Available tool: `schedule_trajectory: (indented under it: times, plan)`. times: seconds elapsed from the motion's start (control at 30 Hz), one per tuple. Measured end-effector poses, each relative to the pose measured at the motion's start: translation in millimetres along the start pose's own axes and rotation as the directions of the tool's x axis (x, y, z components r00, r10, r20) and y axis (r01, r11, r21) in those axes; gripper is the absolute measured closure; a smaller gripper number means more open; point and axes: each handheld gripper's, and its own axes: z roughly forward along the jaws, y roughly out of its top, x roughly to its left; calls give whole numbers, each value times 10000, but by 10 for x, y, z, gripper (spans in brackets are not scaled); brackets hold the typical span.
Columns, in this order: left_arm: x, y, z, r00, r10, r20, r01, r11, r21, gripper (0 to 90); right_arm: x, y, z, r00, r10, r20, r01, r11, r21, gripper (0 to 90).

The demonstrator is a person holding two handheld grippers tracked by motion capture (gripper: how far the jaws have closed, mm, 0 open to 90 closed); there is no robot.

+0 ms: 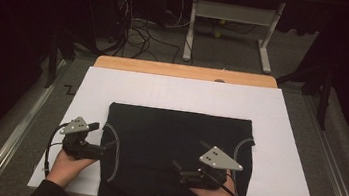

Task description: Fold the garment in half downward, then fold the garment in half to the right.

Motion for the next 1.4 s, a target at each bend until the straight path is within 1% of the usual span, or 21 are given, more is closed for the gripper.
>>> schedule_trajectory:
  times: [0.07, 0.1, 0.13, 0.2, 0.3, 0.37, 0.5, 0.57, 0.6, 0.67, 0.8, 0.9, 0.97, 1.07, 1.1, 1.17, 1.2, 1.3, 1.4]
  plan:
    - [7, 51, 43, 10000, -57, -50, 57, 9999, -124, 0, 81, 22, 96, 9998, -78, -187, 79, 10000, 27, 2]
    - [6, 82, 61, 9999, -118, 32, 119, 9997, -222, 0, 122, 33, 142, 9994, -83, -326, 85, 9999, 65, 2]
    - [-1, 123, 76, 9999, -95, 121, 98, 9997, -239, 0, 166, 45, 184, 9990, -99, -445, 104, 9999, 110, 2]
    - [-19, 216, 91, 9999, 60, 155, -55, 9994, -328, 0, 254, 69, 257, 9980, -190, -595, 200, 9997, 158, 2]
    - [-22, 358, 96, 9995, 159, 289, -147, 9990, -426, 0, 376, 94, 347, 9964, -259, -809, 278, 9994, 218, 2]
    - [-17, 447, 91, 9992, 283, 279, -270, 9986, -460, 0, 450, 101, 391, 9953, -277, -929, 302, 9992, 262, 2]
    - [37, 593, 86, 9982, 536, 250, -526, 9978, -414, 0, 574, 122, 448, 9924, -391, -1164, 431, 9986, 317, 2]
    - [79, 628, 106, 9974, 721, 93, -718, 9970, -286, 0, 621, 143, 467, 9908, -455, -1276, 497, 9983, 302, 2]
    - [111, 634, 123, 9975, 696, 100, -694, 9974, -201, 0, 642, 154, 474, 9901, -463, -1328, 505, 9983, 283, 2]
    - [196, 637, 155, 9990, 430, 148, -428, 9990, -110, 0, 685, 179, 477, 9895, -517, -1351, 557, 9981, 258, 2]
    - [367, 644, 185, 9997, -128, 193, 132, 9997, -206, 0, 750, 224, 463, 9874, -610, -1462, 628, 9980, 77, 2]
    - [467, 682, 211, 9997, -230, 16, 230, 9997, -98, 0, 776, 241, 455, 9875, -637, -1439, 656, 9978, 86, 2]
    - [507, 700, 215, 9995, -322, -15, 322, 9992, -229, 0, 784, 246, 448, 9866, -650, -1498, 667, 9977, 65, 2]
    - [566, 729, 227, 9990, -435, -117, 433, 9989, -169, 0, 786, 246, 440, 9856, -671, -1552, 697, 9975, 109, 2]
    - [581, 737, 230, 9988, -443, -189, 440, 9990, -120, 0, 785, 247, 438, 9856, -675, -1553, 700, 9975, 103, 2]
    - [613, 742, 247, 9985, -532, -138, 532, 9986, -8, 0, 784, 247, 434, 9858, -653, -1550, 677, 9977, 101, 2]
    - [624, 737, 260, 9985, -523, -178, 524, 9986, 37, 0, 785, 247, 436, 9859, -640, -1544, 667, 9977, 124, 2]
    - [683, 706, 315, 9973, -613, -401, 626, 9975, 342, 0, 798, 244, 443, 9863, -617, -1530, 641, 9979, 111, 2]
    - [780, 643, 377, 9924, -1010, -699, 1054, 9925, 626, 0, 815, 216, 451, 9861, -587, -1552, 609, 9981, 92, 2]
